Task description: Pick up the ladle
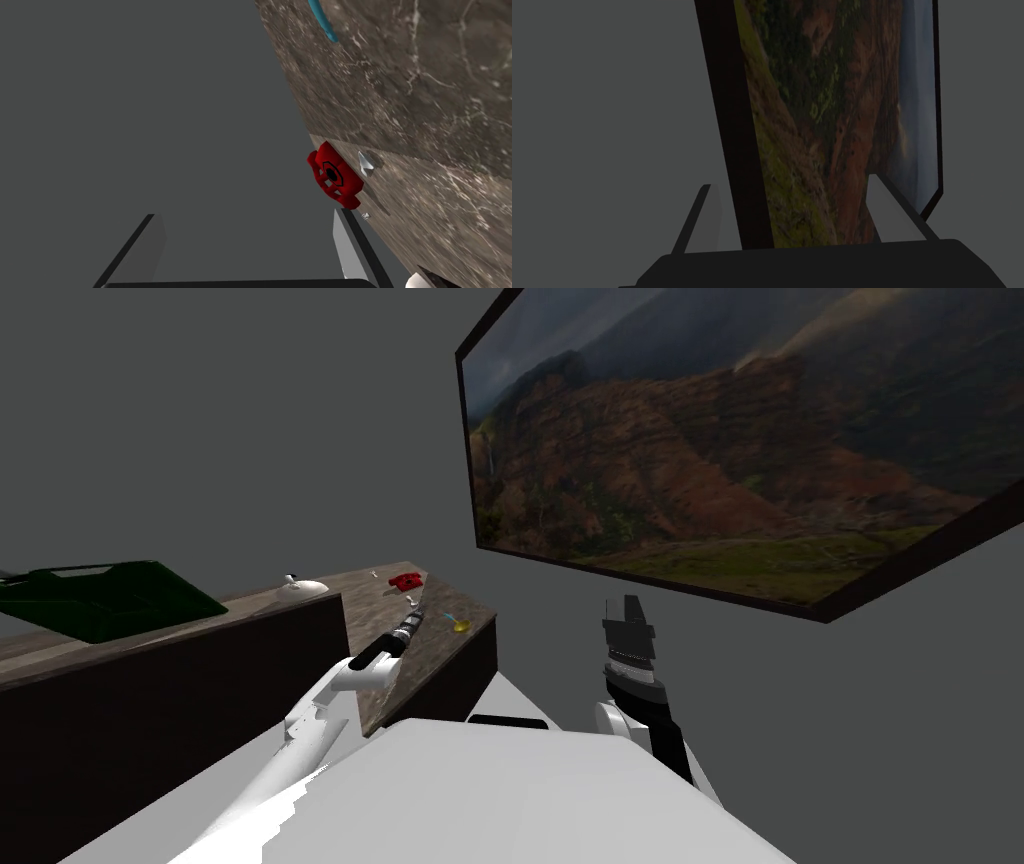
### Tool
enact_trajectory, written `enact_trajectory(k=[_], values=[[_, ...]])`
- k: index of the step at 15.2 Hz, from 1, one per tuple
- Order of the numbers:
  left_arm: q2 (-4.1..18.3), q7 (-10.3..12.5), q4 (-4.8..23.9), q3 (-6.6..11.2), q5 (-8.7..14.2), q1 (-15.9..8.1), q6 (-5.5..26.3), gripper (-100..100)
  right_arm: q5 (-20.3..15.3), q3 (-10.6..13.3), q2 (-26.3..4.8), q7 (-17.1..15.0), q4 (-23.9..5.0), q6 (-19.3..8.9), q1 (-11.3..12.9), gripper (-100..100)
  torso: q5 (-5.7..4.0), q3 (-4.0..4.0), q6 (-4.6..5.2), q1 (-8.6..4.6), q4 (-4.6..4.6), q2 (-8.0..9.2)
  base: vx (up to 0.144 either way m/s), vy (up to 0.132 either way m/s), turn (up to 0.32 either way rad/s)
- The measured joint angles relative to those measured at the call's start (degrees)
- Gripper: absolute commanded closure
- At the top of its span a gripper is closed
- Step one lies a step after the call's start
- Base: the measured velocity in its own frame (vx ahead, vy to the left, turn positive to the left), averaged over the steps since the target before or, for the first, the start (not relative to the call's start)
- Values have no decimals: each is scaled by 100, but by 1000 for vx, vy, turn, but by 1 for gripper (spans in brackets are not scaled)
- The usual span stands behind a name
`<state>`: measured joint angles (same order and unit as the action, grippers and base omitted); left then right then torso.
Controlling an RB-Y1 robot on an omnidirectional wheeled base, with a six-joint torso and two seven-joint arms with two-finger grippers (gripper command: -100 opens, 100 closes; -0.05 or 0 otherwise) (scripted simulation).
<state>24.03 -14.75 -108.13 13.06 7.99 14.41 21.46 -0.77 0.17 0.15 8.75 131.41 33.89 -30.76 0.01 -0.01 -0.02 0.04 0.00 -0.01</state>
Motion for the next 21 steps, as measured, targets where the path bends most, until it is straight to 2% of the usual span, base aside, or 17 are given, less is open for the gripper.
enact_trajectory(k=[9,16,21], values=[[326,-240,497,250,297,-366,1009,-100,0,0,0,0,0,0,1,0,0,-1,4,0,0,-1,-3,4,-141],[470,-388,756,395,436,-577,1778,-100,0,0,0,0,0,0,1,0,-1,-1,5,-2,0,-1,-2,3,-117],[675,-541,1088,537,639,-804,2384,-100,0,0,0,0,0,0,0,0,0,-1,0,1,0,-2,-1,6,-101]])
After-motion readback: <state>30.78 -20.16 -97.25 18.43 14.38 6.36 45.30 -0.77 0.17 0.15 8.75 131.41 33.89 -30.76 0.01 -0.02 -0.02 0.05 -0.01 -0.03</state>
